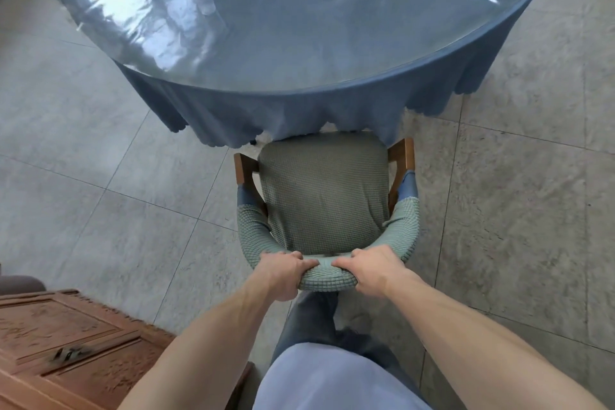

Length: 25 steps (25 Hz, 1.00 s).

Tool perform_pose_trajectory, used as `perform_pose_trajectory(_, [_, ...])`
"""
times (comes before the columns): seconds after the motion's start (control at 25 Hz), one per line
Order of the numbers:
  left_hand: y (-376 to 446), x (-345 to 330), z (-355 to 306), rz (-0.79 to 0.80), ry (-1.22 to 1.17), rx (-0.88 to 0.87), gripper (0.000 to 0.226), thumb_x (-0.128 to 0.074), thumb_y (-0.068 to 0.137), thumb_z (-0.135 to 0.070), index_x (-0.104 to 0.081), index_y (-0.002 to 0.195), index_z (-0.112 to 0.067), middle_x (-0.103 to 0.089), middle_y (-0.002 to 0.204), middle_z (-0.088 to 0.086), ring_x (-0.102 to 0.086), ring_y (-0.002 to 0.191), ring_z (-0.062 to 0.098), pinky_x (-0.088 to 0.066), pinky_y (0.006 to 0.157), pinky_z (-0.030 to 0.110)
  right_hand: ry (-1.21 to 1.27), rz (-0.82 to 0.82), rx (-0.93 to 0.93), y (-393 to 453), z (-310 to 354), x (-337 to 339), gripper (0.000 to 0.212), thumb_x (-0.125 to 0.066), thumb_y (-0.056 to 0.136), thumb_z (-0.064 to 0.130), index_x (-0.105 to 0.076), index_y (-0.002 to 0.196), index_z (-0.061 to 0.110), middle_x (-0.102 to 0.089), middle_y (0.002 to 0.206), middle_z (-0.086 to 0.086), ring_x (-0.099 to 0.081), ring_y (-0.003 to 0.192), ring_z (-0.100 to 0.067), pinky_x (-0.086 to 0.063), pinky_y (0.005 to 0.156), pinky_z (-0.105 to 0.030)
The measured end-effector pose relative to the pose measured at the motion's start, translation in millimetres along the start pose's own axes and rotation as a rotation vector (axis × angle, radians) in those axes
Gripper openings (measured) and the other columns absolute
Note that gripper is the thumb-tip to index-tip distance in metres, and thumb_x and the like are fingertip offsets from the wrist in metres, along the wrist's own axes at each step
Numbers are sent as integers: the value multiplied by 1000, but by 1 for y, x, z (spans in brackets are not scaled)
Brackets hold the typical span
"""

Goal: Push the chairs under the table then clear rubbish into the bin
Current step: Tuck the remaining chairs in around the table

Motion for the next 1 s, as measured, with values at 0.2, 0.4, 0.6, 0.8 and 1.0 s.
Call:
perform_pose_trajectory(0.2, [38, 51, 26, -39, 9, -20, 70, -54, 85, -29, -27, 146, -47, -55, 131, -7, -58, 116, 23, -53, 83, 50, -6, -4, -20, 38, -37, 43, 56, -53, 89, 37, -33, 140, 49, -59, 121, -1, -61, 107, -29, -48, 85, -43])
perform_pose_trajectory(0.4, [79, 113, 62, -134, 2, -6, 67, -55, 86, -21, -34, 143, -49, -59, 124, -7, -61, 111, 23, -51, 85, 48, 2, 1, -67, 83, -74, 100, 58, -53, 91, 38, -31, 142, 51, -59, 120, 1, -61, 106, -27, -50, 85, -41])
perform_pose_trajectory(0.6, [117, 169, 106, -296, -55, 30, 49, -59, 90, -25, -48, 132, -48, -64, 114, -9, -61, 107, 21, -48, 90, 46, 41, -34, -122, 132, -109, 154, 55, -56, 90, 36, -34, 137, 55, -62, 114, 5, -63, 102, -23, -52, 80, -39])
perform_pose_trajectory(0.8, [135, 210, 127, -520, 8, 112, 31, -62, 92, -27, -60, 122, -32, -58, 112, -1, -54, 104, 23, -46, 82, 36, 12, -83, -180, 158, -133, 200, 46, -56, 92, 29, -44, 130, 53, -63, 105, 4, -64, 95, -24, -49, 72, -38])
perform_pose_trajectory(1.0, [146, 240, 138, -545, 23, 132, 26, -64, 91, -23, -63, 117, -26, -56, 113, 1, -52, 104, 23, -41, 68, 33, -19, -118, -225, 175, -149, 225, 45, -55, 93, 27, -46, 129, 52, -65, 106, 5, -65, 95, -24, -52, 74, -38])
Point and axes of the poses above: each hand's wrist, its own y-axis towards the middle knuckle, its own x-axis out of the back of the hand, z = x × y, the point moved 4 cm from there along y, towards the middle knuckle
